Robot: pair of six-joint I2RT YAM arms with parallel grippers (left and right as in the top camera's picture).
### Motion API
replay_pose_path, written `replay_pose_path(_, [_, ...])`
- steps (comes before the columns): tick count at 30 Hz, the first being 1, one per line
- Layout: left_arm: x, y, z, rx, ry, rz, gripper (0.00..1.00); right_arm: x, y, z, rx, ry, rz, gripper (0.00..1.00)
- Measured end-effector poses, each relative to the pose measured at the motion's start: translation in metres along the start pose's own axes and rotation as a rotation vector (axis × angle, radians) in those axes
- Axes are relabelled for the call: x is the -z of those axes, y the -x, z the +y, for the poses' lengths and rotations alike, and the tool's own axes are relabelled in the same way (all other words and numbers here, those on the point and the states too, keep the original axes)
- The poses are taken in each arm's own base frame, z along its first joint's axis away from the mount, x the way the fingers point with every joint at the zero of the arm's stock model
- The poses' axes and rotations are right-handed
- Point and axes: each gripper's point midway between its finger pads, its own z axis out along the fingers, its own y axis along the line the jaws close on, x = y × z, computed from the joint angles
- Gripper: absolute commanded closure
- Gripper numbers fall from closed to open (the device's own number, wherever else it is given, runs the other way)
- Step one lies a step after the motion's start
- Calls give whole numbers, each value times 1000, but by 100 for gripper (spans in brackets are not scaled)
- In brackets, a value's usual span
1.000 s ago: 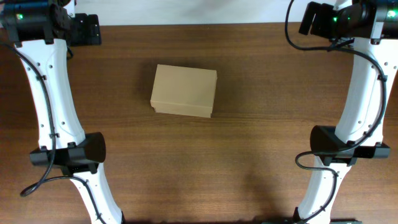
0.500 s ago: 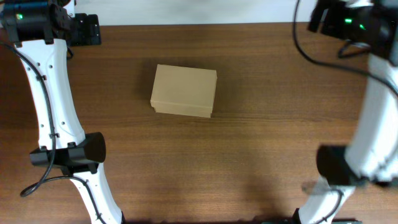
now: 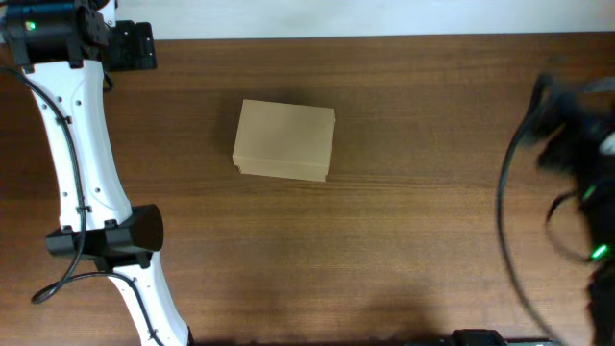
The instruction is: Pack container
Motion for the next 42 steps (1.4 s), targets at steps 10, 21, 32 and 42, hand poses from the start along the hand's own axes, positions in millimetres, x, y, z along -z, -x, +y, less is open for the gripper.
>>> replay_pose_path(10, [0, 0, 1, 0, 3, 0, 0, 17, -168, -43, -1, -4, -15, 1])
replay_pose_path(21, [0, 0, 1, 0, 3, 0, 0, -6, -287, -70, 5, -23, 49, 1])
replay_pose_path(32, [0, 0, 0, 0, 3, 0, 0, -17, -324, -78, 13, -39, 116, 1])
replay_pose_path(42, [0, 0, 1, 0, 3, 0, 0, -19, -328, -79, 13, -41, 123, 0])
